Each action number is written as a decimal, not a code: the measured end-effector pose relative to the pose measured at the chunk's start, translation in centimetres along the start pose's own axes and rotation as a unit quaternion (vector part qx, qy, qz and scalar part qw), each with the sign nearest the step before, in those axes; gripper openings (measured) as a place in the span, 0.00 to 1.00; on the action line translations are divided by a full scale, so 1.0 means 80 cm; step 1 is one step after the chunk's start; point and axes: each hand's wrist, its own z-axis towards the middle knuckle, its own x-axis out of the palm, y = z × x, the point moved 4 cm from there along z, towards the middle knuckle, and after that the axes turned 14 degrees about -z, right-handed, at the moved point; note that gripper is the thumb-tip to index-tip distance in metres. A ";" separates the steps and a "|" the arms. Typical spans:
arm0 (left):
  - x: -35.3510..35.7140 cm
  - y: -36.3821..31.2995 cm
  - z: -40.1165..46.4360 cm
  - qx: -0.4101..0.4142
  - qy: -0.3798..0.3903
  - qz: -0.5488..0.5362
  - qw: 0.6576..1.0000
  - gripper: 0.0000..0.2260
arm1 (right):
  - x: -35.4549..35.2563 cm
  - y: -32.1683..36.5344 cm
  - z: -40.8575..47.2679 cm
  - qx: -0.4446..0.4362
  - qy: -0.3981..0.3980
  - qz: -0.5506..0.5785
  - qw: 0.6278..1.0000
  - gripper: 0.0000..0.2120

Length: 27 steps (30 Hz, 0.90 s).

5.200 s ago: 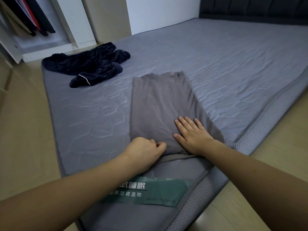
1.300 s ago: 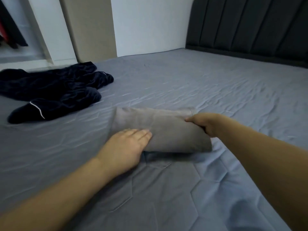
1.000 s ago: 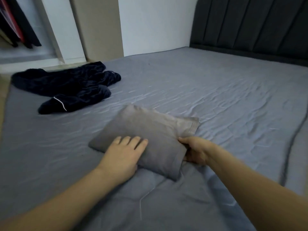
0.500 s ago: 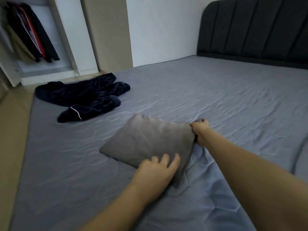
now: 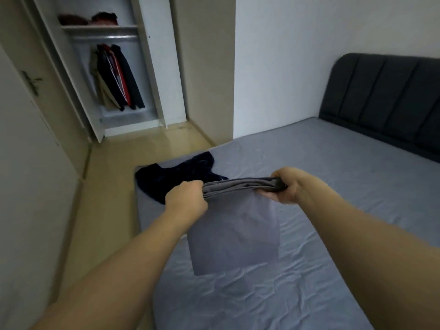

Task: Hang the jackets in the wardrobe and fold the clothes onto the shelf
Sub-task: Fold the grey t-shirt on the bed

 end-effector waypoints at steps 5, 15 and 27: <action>-0.304 -0.062 -0.005 -0.030 -0.091 0.045 0.994 0.06 | 0.096 0.183 -0.227 -0.181 0.181 -0.151 0.955 0.12; -0.654 0.032 -0.064 0.014 -0.184 0.089 0.979 0.07 | 0.312 0.336 -0.459 -0.460 0.024 -0.424 0.780 0.06; -0.814 0.172 -0.036 0.047 -0.191 0.077 0.977 0.03 | 0.542 0.375 -0.482 -0.415 0.183 -0.117 0.884 0.08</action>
